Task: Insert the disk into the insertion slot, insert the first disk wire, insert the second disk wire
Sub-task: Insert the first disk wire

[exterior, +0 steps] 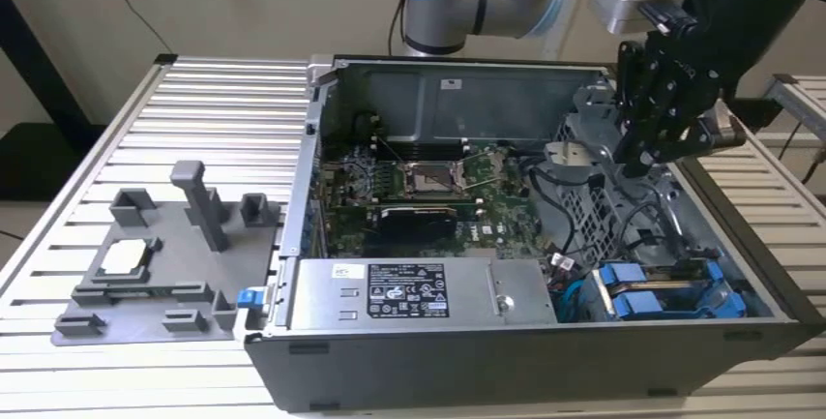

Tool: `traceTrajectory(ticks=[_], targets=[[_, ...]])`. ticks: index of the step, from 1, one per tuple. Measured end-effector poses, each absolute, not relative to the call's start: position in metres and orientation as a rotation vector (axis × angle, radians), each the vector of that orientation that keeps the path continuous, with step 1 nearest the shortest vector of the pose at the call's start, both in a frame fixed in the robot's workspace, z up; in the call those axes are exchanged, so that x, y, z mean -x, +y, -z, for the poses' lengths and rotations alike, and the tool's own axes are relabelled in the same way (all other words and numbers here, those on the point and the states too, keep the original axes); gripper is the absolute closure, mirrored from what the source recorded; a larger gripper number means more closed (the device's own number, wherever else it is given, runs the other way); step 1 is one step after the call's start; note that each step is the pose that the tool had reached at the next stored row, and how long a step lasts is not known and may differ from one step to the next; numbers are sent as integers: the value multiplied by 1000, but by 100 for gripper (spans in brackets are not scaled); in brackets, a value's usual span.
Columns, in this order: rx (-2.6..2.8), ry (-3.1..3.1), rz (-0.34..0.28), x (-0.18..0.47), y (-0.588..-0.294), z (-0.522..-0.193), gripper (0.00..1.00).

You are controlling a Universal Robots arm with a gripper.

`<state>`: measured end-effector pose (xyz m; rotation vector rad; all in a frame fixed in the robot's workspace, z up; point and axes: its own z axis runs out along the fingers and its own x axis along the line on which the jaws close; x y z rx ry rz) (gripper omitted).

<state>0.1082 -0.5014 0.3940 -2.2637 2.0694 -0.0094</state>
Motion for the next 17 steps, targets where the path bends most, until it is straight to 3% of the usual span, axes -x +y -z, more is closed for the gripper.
traceTrajectory(ticks=[17], targets=[[2259,2065,21,-97,-501,-401,74]])
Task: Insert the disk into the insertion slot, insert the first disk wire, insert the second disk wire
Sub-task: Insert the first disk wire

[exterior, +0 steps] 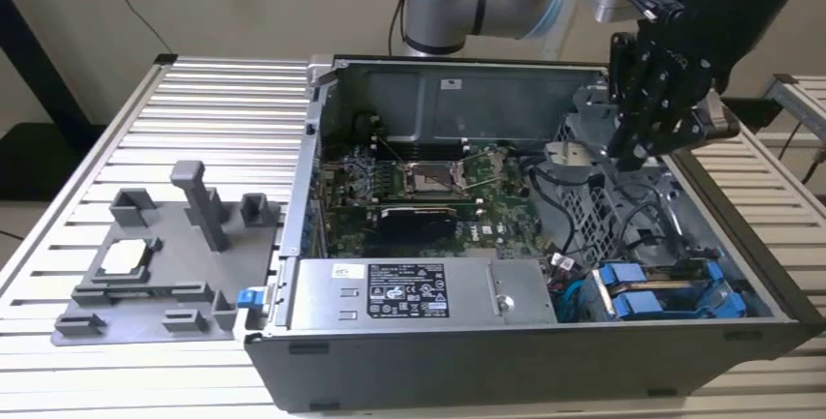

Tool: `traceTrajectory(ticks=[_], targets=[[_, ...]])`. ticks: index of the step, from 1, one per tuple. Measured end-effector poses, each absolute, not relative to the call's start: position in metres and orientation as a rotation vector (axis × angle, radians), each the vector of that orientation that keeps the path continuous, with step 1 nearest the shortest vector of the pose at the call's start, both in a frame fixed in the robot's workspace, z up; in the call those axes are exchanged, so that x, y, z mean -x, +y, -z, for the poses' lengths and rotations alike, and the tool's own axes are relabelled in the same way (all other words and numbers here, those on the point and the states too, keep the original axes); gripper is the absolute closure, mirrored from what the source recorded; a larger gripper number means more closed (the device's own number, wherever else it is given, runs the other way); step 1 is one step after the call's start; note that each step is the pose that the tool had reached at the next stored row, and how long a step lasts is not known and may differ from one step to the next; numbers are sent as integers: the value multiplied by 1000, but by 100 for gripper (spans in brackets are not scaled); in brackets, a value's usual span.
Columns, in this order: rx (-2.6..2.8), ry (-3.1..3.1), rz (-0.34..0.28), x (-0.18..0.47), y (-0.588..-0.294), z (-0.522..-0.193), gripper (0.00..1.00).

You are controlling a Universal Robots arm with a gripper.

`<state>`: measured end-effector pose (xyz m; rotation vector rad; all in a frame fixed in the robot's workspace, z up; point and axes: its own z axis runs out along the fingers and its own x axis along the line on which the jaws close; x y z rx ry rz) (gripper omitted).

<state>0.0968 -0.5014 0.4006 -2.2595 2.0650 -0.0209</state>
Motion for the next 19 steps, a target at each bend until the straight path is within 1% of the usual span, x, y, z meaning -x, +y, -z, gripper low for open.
traceTrajectory(ticks=[11,19], targets=[[2265,2068,36,-86,-500,-398,74],[2286,2064,70,-78,-499,-395,74]])
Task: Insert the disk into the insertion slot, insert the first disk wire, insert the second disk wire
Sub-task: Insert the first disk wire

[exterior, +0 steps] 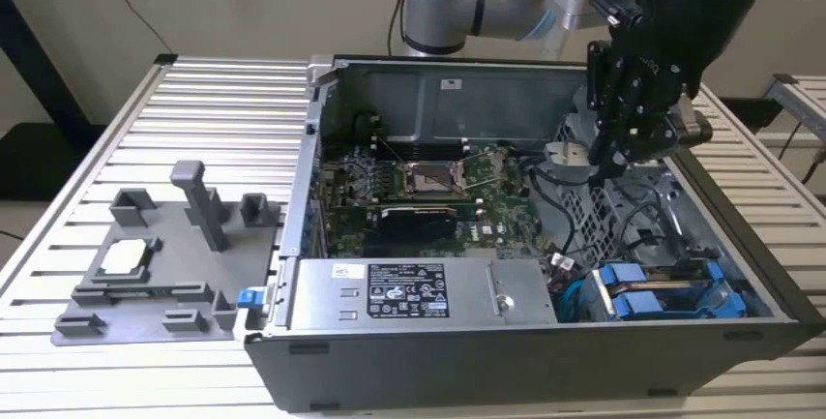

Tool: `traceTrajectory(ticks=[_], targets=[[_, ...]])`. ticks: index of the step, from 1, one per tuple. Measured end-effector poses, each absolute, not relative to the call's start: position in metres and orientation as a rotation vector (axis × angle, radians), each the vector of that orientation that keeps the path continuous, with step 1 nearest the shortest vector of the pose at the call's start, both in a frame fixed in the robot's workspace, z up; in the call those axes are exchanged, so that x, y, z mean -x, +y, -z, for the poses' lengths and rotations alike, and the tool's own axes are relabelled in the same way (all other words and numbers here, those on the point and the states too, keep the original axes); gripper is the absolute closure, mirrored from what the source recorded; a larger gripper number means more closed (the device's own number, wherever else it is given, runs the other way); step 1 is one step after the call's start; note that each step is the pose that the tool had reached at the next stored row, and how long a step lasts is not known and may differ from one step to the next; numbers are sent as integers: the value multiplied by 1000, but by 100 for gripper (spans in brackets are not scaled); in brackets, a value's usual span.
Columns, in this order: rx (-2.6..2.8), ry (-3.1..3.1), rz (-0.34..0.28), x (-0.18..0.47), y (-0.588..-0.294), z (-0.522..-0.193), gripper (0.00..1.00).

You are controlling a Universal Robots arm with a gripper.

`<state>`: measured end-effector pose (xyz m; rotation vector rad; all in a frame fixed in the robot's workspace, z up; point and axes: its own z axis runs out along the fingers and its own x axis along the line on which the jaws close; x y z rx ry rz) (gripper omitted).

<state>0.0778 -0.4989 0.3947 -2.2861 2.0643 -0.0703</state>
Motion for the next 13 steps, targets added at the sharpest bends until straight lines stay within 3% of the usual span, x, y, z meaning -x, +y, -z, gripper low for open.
traceTrajectory(ticks=[13], targets=[[2309,2038,156,-63,-493,-385,74]])
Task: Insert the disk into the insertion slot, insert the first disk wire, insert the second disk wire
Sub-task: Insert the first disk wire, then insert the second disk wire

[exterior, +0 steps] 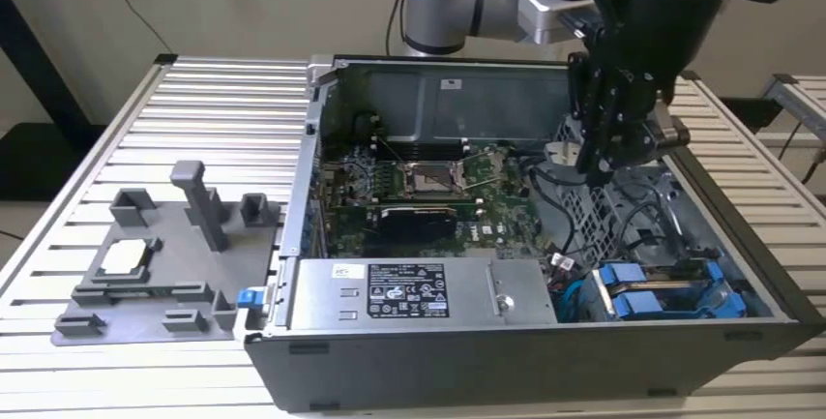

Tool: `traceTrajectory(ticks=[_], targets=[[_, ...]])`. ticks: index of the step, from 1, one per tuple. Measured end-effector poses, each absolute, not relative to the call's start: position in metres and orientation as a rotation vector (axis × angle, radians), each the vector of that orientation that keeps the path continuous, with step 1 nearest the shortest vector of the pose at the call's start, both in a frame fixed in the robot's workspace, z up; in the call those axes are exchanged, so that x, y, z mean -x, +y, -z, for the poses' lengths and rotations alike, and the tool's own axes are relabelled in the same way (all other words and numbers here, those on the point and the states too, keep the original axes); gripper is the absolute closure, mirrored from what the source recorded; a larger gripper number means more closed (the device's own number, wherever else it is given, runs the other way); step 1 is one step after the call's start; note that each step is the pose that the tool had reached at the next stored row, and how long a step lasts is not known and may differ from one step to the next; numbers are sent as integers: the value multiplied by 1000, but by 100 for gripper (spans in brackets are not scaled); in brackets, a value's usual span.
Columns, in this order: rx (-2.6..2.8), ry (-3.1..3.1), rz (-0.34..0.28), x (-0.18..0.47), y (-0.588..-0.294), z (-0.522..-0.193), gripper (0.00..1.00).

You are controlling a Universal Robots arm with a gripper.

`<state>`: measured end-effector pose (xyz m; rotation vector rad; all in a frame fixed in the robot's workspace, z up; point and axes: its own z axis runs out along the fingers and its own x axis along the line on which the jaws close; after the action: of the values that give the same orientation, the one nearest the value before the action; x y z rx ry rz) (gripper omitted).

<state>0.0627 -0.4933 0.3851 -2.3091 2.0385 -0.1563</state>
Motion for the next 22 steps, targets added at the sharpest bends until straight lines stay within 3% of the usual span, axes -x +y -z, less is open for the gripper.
traceTrajectory(ticks=[12,14,22], targets=[[2330,2032,200,-59,-492,-378,74],[2330,2032,200,-59,-492,-378,83],[2345,2041,227,-59,-491,-378,83]])
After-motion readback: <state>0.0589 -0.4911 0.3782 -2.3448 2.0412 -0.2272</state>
